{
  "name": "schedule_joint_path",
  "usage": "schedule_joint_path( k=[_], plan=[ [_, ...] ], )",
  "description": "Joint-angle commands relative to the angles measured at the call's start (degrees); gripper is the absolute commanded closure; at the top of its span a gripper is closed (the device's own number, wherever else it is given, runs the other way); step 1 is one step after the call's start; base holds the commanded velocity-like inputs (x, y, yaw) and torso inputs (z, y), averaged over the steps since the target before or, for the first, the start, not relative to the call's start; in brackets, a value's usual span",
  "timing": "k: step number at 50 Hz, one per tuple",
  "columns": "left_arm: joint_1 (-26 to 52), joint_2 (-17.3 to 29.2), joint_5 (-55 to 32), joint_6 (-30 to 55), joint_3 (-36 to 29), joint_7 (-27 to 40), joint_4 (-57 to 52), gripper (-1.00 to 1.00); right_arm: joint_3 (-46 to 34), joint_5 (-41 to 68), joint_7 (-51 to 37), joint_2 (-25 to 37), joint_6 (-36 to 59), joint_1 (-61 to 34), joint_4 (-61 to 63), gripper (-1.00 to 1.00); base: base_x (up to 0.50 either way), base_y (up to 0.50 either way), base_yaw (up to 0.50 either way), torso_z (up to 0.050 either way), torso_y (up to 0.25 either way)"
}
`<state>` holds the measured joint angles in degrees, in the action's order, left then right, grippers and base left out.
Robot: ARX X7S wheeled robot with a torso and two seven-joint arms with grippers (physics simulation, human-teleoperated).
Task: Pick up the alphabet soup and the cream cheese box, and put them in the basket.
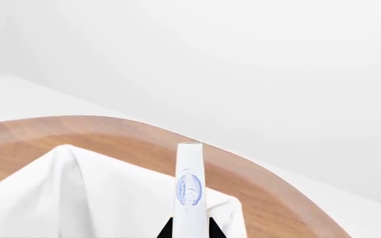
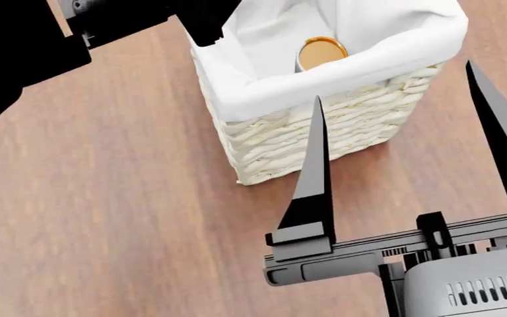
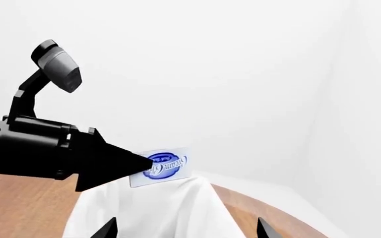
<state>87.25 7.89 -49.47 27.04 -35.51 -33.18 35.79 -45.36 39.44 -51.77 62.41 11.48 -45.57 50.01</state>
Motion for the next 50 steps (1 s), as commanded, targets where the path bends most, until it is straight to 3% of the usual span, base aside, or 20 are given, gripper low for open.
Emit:
schedule_joint_path(
  k=[1, 8, 9, 41, 43, 44, 47, 50],
  plan=[
    [-0.4, 0.3, -1.8, 0.3, 0.8, 0.5, -1.8, 1.00, 0.1, 0.0, -0.1, 0.2, -0.1, 0.2, 0.2, -1.00, 0.00, 0.00, 0.00, 0.000, 0.000],
    [0.0, 0.0, -2.0, 0.1, 1.0, 0.7, -0.8, 1.00, 0.3, 0.5, -0.2, 0.4, 0.4, -0.2, 0.5, -1.00, 0.00, 0.00, 0.00, 0.000, 0.001],
    [-0.1, 0.0, -2.2, 0.3, 1.1, 0.8, -1.0, -1.00, 0.3, 0.6, -0.2, 0.5, 0.4, -0.2, 0.5, -1.00, 0.00, 0.00, 0.00, 0.000, 0.000],
    [-1.7, 1.3, -4.1, 0.6, 1.4, 2.8, -5.8, -1.00, 0.2, -0.3, -0.2, 0.5, -0.4, 0.8, 0.5, -1.00, 0.00, 0.00, 0.00, 0.000, 0.000],
    [-2.7, 2.0, -1.1, -1.6, 0.5, 6.4, -8.7, -1.00, 0.2, -0.3, -0.2, 0.4, -0.2, 0.7, 0.4, -1.00, 0.00, 0.00, 0.00, 0.000, 0.000],
    [-4.5, 2.1, 1.4, -4.5, 1.2, 12.1, -11.4, -1.00, 0.4, 0.2, -0.2, 0.3, 0.1, 0.3, 0.5, -1.00, 0.00, 0.00, 0.00, 0.000, 0.000],
    [-9.6, 4.7, 8.5, -7.7, -2.0, 19.9, -21.2, -1.00, 0.1, -0.7, -0.2, 0.2, -0.9, 1.3, 0.1, -1.00, 0.00, 0.00, 0.00, 0.000, 0.000],
    [-17.0, 7.1, 9.3, -8.4, -1.5, 28.3, -33.6, -1.00, 0.0, -0.4, 0.0, -0.2, -0.5, 0.9, 0.0, -1.00, 0.00, 0.00, 0.00, 0.000, 0.000]
  ],
)
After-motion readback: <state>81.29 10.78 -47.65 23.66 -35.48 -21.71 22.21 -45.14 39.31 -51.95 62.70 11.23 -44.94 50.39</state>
